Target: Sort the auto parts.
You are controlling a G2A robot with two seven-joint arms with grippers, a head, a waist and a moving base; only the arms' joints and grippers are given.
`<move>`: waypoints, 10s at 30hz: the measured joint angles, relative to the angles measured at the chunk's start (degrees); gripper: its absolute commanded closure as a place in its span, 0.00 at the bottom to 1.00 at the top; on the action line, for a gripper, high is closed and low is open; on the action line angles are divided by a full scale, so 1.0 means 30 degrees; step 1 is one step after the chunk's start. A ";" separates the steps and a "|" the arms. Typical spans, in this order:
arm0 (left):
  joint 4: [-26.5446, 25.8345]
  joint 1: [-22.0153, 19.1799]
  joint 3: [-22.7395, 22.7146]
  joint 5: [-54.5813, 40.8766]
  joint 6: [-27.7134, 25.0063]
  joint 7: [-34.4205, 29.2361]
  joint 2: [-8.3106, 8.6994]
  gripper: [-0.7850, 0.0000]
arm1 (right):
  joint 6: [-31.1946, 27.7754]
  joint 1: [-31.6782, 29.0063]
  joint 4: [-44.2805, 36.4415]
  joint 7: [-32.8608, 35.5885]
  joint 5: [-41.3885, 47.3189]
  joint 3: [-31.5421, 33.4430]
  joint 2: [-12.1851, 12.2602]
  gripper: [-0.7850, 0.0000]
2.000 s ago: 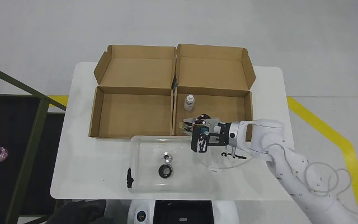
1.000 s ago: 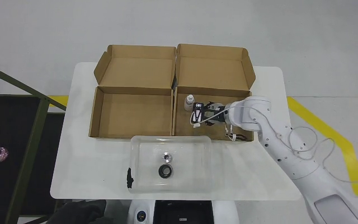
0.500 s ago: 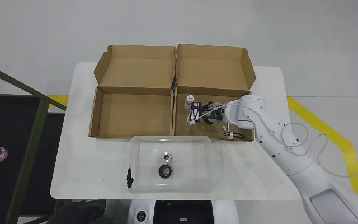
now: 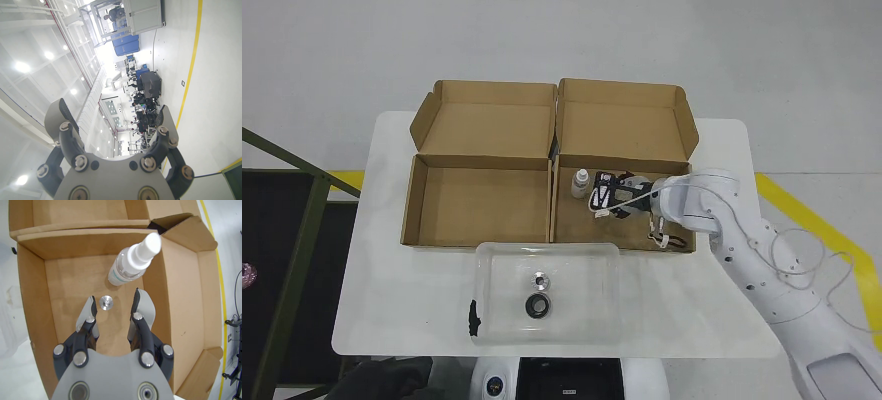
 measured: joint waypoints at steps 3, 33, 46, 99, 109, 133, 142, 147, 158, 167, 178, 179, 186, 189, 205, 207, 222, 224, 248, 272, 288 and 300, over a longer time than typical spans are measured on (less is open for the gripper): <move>0.0000 0.0000 0.0000 0.0000 0.0000 0.0000 0.0000 0.00 | -0.0075 -0.0788 -0.1303 -0.0257 0.0526 0.0984 0.0259 0.52; 0.0000 0.0000 0.0000 0.0000 0.0000 0.0000 0.0000 0.00 | 0.0464 -0.5687 -0.8272 -0.3066 -0.1461 -0.1309 0.0355 0.51; 0.0000 0.0000 0.0000 0.0000 0.0000 0.0000 0.0000 0.00 | 0.0758 -0.5816 -0.7242 -0.2644 -0.3222 -0.2674 0.0107 0.55; 0.0000 0.0000 0.0000 0.0000 0.0000 0.0000 0.0000 0.00 | 0.1392 -0.2842 -0.1891 -0.1907 -0.3692 -0.6437 -0.2101 0.87; 0.0000 0.0000 0.0000 0.0000 0.0000 0.0000 0.0000 0.00 | 0.0957 -0.2691 -0.1778 -0.2527 -0.3487 -0.6257 -0.2261 1.00; 0.0000 0.0000 0.0000 0.0000 0.0000 0.0000 0.0000 0.00 | 0.0497 -0.3878 -0.6918 -0.4357 -0.3450 -0.3408 -0.1646 1.00; 0.0000 0.0000 0.0000 0.0000 0.0000 0.0000 0.0000 0.00 | 0.0680 -0.3291 -0.7490 -0.4793 -0.3310 -0.2653 -0.1704 1.00; 0.0000 0.0000 0.0000 0.0000 0.0000 0.0000 0.0000 0.00 | 0.0948 -0.2558 -0.6948 -0.5026 -0.3058 -0.2549 -0.1878 1.00; 0.0000 0.0000 0.0000 0.0000 0.0000 0.0000 0.0000 0.00 | 0.1857 -0.0688 -0.4777 -0.5563 -0.2055 -0.2811 -0.2462 1.00; 0.0000 0.0000 0.0000 0.0000 0.0000 0.0000 0.0000 0.00 | 0.2620 0.0847 -0.2382 -0.5509 -0.1216 -0.3398 -0.3067 1.00; 0.0000 0.0000 0.0000 0.0000 0.0000 0.0000 0.0000 0.00 | 0.3803 0.2984 0.1455 -0.5220 -0.0657 -0.5156 -0.4259 1.00; 0.0000 0.0000 0.0000 0.0000 0.0000 0.0000 0.0000 0.00 | 0.3922 0.3146 0.1776 -0.5210 -0.0636 -0.5270 -0.4362 1.00; 0.0000 0.0000 0.0000 0.0000 0.0000 0.0000 0.0000 0.00 | 0.4364 0.4225 0.4181 -0.4902 -0.0293 -0.6167 -0.5160 1.00; 0.0000 0.0000 0.0000 0.0000 0.0000 0.0000 0.0000 0.00 | 0.4432 0.4568 0.5158 -0.4732 -0.0190 -0.6657 -0.5532 1.00; 0.0000 0.0000 0.0000 0.0000 0.0000 0.0000 0.0000 0.00 | 0.5738 0.5709 0.9175 -0.4835 -0.0577 -0.8169 -0.7302 1.00; 0.0000 0.0000 0.0000 0.0000 0.0000 0.0000 0.0000 0.00 | 0.5699 0.5805 0.9538 -0.4840 -0.0594 -0.8262 -0.7488 0.96; 0.0000 0.0000 0.0000 0.0000 0.0000 0.0000 0.0000 0.00 | 0.5232 0.6216 1.1186 -0.4801 -0.0798 -0.8072 -0.8260 0.60; 0.0000 0.0000 0.0000 0.0000 0.0000 0.0000 0.0000 0.00 | 0.5164 0.6212 1.1225 -0.4722 -0.0843 -0.8036 -0.8317 0.61; 0.0000 0.0000 0.0000 0.0000 0.0000 0.0000 0.0000 0.00 | 0.2844 0.2836 0.3487 -0.3715 -0.2120 -0.4421 -0.6766 0.57; 0.0000 0.0000 0.0000 0.0000 0.0000 0.0000 0.0000 0.00 | -0.2337 -0.5633 -0.6222 -0.3537 -0.3145 -0.0914 -0.4339 0.57; 0.0000 0.0000 0.0000 0.0000 0.0000 0.0000 0.0000 0.00 | -0.4053 -0.8815 -0.7028 -0.3715 -0.4704 -0.0784 -0.3382 0.53; 0.0000 0.0000 0.0000 0.0000 0.0000 0.0000 0.0000 0.00 | -0.3790 -0.8790 -0.5976 -0.4403 -0.6276 -0.1000 -0.3073 0.51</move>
